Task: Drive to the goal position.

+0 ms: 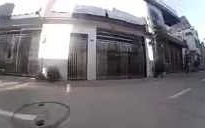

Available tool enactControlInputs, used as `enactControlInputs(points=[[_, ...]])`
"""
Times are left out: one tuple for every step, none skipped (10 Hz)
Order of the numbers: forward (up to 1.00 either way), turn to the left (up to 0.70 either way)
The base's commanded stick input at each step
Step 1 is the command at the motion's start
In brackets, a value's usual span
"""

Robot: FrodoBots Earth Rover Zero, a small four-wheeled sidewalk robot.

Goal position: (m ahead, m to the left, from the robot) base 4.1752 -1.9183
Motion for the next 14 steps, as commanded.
enactControlInputs(points=[[1.00,-0.27],[1.00,-0.27],[1.00,-0.27],[1.00,-0.27],[1.00,-0.27],[1.00,-0.27],[1.00,-0.27],[1.00,-0.27],[1.00,-0.27],[1.00,-0.27],[1.00,-0.27],[1.00,-0.27],[1.00,-0.27],[1.00,-0.27]])
